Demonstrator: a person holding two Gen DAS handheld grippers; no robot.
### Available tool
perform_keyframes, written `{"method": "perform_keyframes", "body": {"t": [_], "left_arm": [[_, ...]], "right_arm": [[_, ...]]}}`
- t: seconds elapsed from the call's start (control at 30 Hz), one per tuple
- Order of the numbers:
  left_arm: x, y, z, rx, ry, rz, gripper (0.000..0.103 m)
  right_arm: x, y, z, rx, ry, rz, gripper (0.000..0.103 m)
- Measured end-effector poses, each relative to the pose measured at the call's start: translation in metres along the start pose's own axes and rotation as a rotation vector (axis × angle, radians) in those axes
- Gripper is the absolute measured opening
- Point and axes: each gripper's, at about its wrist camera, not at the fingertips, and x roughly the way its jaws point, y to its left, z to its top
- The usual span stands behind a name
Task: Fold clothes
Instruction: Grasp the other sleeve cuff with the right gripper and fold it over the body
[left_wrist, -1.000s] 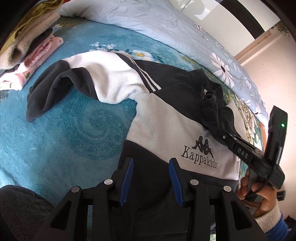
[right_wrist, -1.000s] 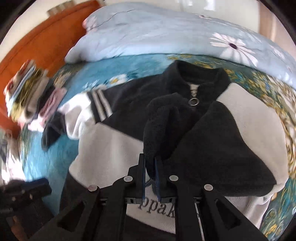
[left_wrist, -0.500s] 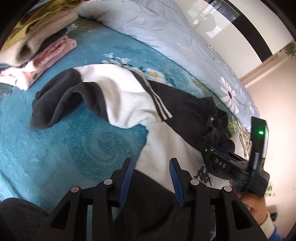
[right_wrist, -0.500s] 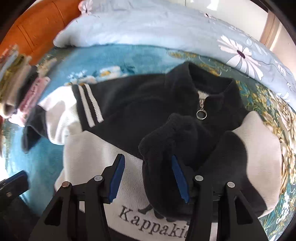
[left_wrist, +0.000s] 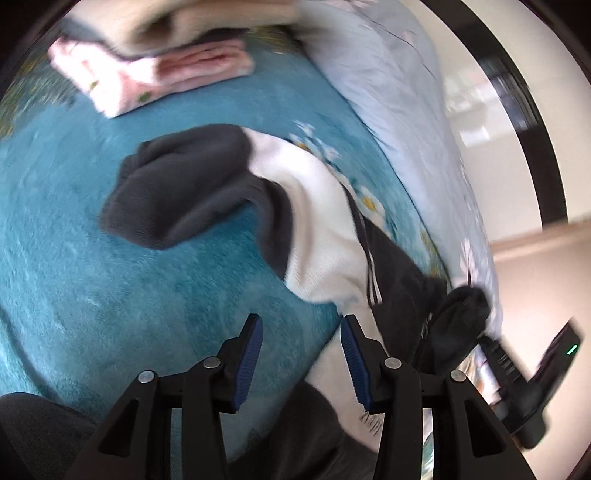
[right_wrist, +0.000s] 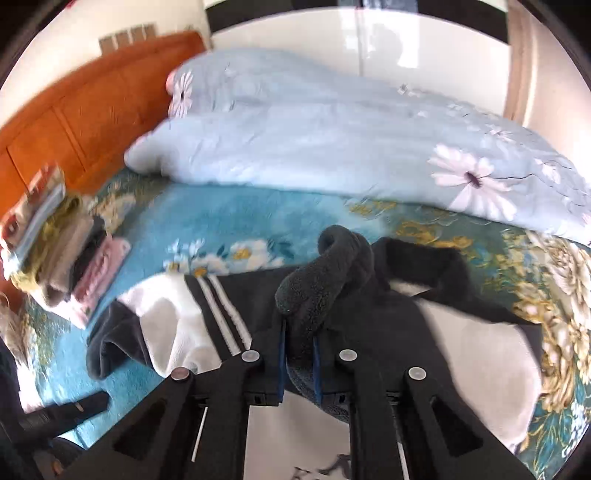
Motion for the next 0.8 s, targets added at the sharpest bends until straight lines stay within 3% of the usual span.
{"method": "perform_keyframes", "body": {"t": [0.2, 0.27, 0.37, 0.5, 0.57, 0.63, 0.73, 0.8], "left_arm": [[-0.014, 0.043, 0.040, -0.159, -0.088, 0.071, 0.052], [-0.019, 0.058, 0.049, -0.207, -0.106, 0.086, 0.057], [-0.017, 0.085, 0.051, -0.364, -0.090, 0.025, 0.060], [0.003, 0.103, 0.045, -0.508, -0.035, -0.057, 0.060], [0.006, 0.105, 0.046, -0.524, -0.055, -0.029, 0.060], [0.002, 0.109, 0.048, -0.539, -0.083, 0.057, 0.060], [0.002, 0.117, 0.048, -0.572, -0.107, 0.081, 0.060], [0.011, 0.122, 0.050, -0.610, -0.090, 0.054, 0.060]], "right_arm": [[0.011, 0.005, -0.017, -0.012, 0.048, 0.010, 0.018], [0.014, 0.006, -0.023, -0.016, 0.063, 0.013, 0.039], [0.019, 0.008, -0.032, -0.022, 0.086, 0.017, 0.050], [0.011, 0.008, -0.040, -0.020, 0.096, 0.014, 0.052], [0.007, 0.008, -0.043, -0.033, 0.099, 0.002, 0.052], [0.004, 0.006, -0.045, -0.032, 0.103, -0.003, 0.052], [0.001, -0.003, -0.051, 0.004, 0.115, -0.002, 0.052], [0.002, -0.009, -0.056, 0.036, 0.127, -0.003, 0.052]]}}
